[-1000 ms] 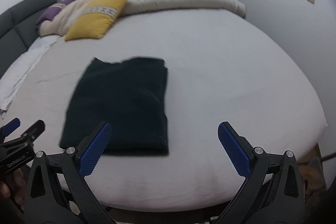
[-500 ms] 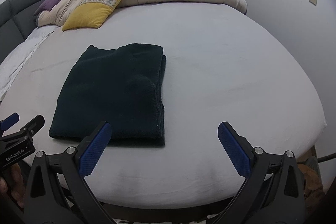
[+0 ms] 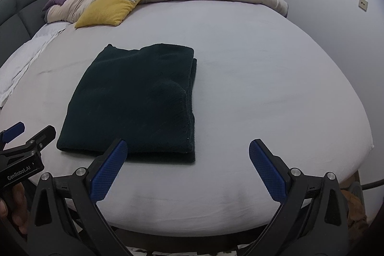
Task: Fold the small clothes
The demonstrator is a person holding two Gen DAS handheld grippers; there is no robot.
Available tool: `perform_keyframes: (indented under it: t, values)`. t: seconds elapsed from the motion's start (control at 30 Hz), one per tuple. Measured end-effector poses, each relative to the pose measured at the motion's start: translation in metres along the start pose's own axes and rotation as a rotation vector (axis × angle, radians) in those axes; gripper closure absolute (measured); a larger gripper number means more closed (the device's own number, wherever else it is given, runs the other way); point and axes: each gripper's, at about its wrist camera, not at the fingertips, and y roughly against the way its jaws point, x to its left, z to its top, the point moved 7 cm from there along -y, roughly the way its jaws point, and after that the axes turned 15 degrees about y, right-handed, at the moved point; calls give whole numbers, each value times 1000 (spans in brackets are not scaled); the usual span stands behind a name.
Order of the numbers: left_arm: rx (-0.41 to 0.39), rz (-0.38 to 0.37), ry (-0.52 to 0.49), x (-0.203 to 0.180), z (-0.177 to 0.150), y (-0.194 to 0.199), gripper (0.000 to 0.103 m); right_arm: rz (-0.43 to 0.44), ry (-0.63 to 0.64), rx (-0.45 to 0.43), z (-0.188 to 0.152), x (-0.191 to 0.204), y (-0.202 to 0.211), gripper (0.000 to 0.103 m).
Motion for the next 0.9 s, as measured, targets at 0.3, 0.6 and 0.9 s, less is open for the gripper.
perform_keyframes:
  t: [0.3,0.6,0.9]
  values:
    - [2,0,2,0,0,0,0,5,7,5,-1,5,-2,0]
    - [3,-1,4,0,-2,-1,0,8,9,8,-2,8,-1,0]
    - [4,-2,3,-1,-2,-1,0,12,7,12,-2,10,-2,0]
